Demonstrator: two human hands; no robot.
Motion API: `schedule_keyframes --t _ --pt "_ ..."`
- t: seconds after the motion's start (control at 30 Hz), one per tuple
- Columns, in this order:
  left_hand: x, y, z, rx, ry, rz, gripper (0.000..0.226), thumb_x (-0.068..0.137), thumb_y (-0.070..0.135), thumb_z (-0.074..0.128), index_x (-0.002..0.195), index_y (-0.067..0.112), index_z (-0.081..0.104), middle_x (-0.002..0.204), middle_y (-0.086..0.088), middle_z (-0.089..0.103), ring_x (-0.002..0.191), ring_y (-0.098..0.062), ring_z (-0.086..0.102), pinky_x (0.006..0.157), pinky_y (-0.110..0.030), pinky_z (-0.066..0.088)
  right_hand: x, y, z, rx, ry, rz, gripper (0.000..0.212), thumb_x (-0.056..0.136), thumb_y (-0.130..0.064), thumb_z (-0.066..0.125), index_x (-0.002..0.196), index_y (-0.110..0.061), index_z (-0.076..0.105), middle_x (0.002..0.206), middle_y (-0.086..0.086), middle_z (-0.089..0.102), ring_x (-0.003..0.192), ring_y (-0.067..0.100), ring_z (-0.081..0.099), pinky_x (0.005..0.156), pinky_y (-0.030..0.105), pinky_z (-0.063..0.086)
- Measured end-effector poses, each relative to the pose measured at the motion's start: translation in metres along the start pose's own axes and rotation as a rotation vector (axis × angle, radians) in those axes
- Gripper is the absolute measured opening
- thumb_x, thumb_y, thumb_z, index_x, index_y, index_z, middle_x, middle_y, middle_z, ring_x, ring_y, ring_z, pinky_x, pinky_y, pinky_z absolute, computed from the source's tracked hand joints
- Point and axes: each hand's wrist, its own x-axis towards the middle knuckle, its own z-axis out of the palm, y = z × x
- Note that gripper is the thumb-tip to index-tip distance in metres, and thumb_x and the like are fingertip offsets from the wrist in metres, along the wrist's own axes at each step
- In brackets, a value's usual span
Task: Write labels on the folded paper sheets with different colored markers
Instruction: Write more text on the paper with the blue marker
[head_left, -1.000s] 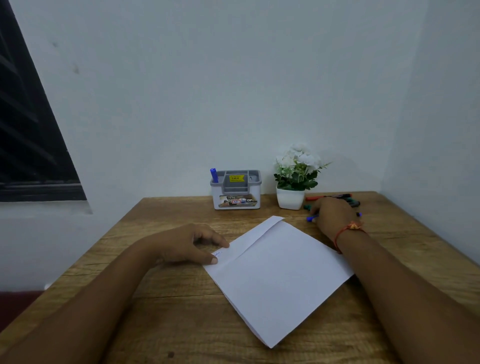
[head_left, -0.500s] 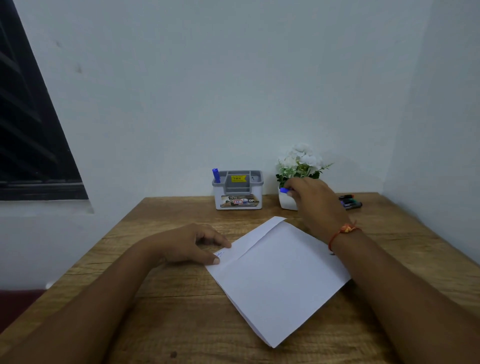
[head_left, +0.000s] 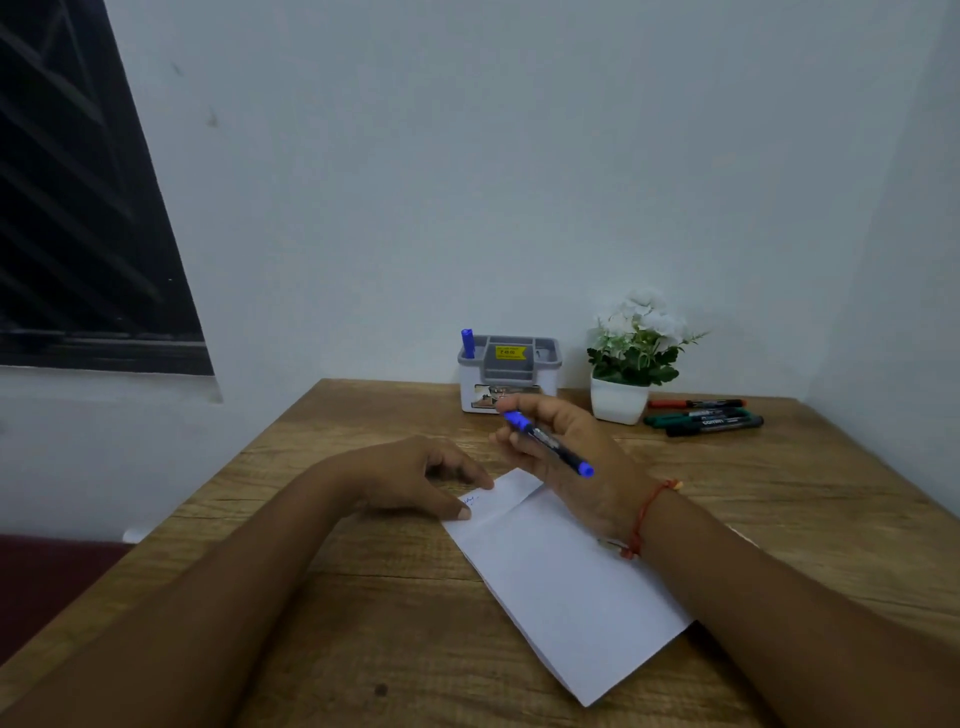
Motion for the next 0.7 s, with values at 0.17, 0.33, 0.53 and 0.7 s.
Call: schedule_keyframes --t 0.17,0.33,0.53,0.7 --pt "0.001 -0.006 0.000 -0.005 0.008 0.033 0.039 0.082 0.037 0.074 0.118 0.048 0.063 0.129 0.024 0.055 0.122 0.000 0.047 0.107 -0.028 0.036 0.004 0.011 0.006 -0.063 0.025 0.167 0.023 0.103 -0.005 0.047 0.117 -0.010 0.065 0.098 0.012 0.068 0.096 0.019 0.066 0.090 0.033 0.055" --pt "0.003 -0.011 0.000 -0.071 0.047 -0.010 0.044 0.076 0.039 0.079 0.116 0.043 0.060 0.121 0.016 0.057 0.112 -0.005 0.051 0.099 -0.030 0.044 0.007 0.017 0.007 0.055 0.067 0.212 0.039 0.108 -0.033 0.036 0.106 -0.013 0.070 0.086 0.009 0.070 0.085 0.016 0.068 0.077 0.026 0.056" --pt "0.003 -0.006 0.006 -0.254 0.225 0.025 0.048 0.074 0.031 0.083 0.116 0.029 0.059 0.108 0.005 0.064 0.093 -0.009 0.059 0.082 -0.023 0.052 0.008 0.023 0.008 0.004 0.103 0.178 0.032 0.106 -0.024 0.042 0.104 -0.010 0.070 0.084 0.009 0.075 0.078 0.013 0.072 0.075 0.028 0.057" --pt "0.008 -0.003 0.014 -0.364 0.398 0.094 0.025 0.081 0.034 0.076 0.106 0.028 0.071 0.101 0.002 0.071 0.094 -0.010 0.065 0.084 -0.023 0.051 0.005 0.026 0.004 0.007 0.107 0.145 0.024 0.101 -0.019 0.057 0.107 0.002 0.068 0.101 0.019 0.077 0.100 0.025 0.074 0.089 0.034 0.059"
